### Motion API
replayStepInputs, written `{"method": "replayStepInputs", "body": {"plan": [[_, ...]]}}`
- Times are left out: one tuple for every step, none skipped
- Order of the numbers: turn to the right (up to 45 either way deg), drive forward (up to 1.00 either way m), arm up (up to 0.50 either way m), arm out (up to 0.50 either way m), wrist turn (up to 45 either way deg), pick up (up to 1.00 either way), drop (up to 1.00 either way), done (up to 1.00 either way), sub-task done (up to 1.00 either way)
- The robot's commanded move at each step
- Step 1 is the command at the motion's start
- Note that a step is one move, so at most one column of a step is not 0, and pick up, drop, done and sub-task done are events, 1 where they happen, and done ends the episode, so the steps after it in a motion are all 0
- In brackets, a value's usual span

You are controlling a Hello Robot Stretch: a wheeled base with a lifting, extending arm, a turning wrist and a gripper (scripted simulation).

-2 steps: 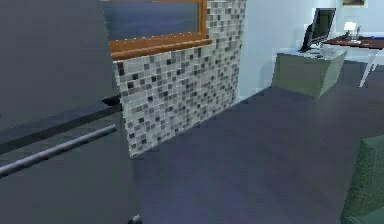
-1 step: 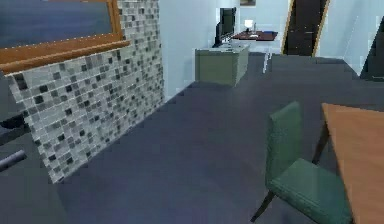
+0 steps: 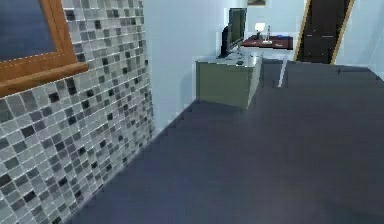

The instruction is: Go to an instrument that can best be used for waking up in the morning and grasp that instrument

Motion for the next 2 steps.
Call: {"method": "replayStepInputs", "body": {"plan": [[0.0, 0.15, 0.00, 0.00, 0.0, 0.00, 0.00, 0.00, 0.00], [18.0, 0.00, 0.00, 0.00, 0.0, 0.00, 0.00, 0.00, 0.00]]}}
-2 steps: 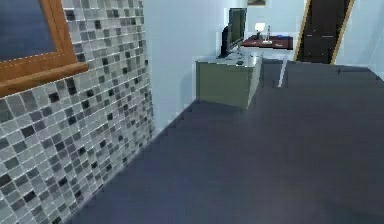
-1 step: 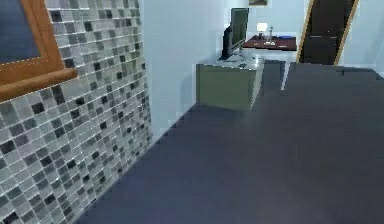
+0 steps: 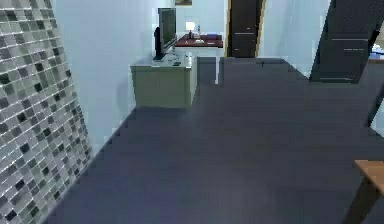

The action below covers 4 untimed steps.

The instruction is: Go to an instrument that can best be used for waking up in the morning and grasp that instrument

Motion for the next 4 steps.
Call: {"method": "replayStepInputs", "body": {"plan": [[0.0, 0.75, 0.00, 0.00, 0.0, 0.00, 0.00, 0.00, 0.00], [39.0, 0.00, 0.00, 0.00, 0.0, 0.00, 0.00, 0.00, 0.00], [0.0, 1.00, 0.00, 0.00, 0.0, 0.00, 0.00, 0.00, 0.00], [0.0, 0.20, 0.00, 0.00, 0.0, 0.00, 0.00, 0.00, 0.00]]}}
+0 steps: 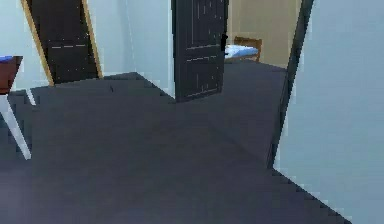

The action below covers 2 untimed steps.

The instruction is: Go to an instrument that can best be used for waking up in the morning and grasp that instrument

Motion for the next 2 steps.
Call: {"method": "replayStepInputs", "body": {"plan": [[0.0, 1.00, 0.00, 0.00, 0.0, 0.00, 0.00, 0.00, 0.00], [6.0, 0.00, 0.00, 0.00, 0.0, 0.00, 0.00, 0.00, 0.00]]}}
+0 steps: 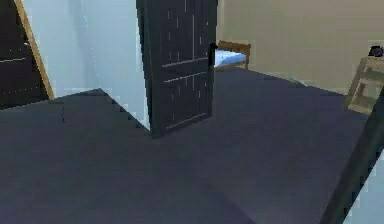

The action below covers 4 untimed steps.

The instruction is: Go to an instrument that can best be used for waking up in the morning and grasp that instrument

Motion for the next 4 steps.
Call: {"method": "replayStepInputs", "body": {"plan": [[0.0, 0.45, 0.00, 0.00, 0.0, 0.00, 0.00, 0.00, 0.00], [6.0, 0.00, 0.00, 0.00, 0.0, 0.00, 0.00, 0.00, 0.00], [0.0, 0.45, 0.00, 0.00, 0.0, 0.00, 0.00, 0.00, 0.00], [36.0, 0.00, 0.00, 0.00, 0.0, 0.00, 0.00, 0.00, 0.00]]}}
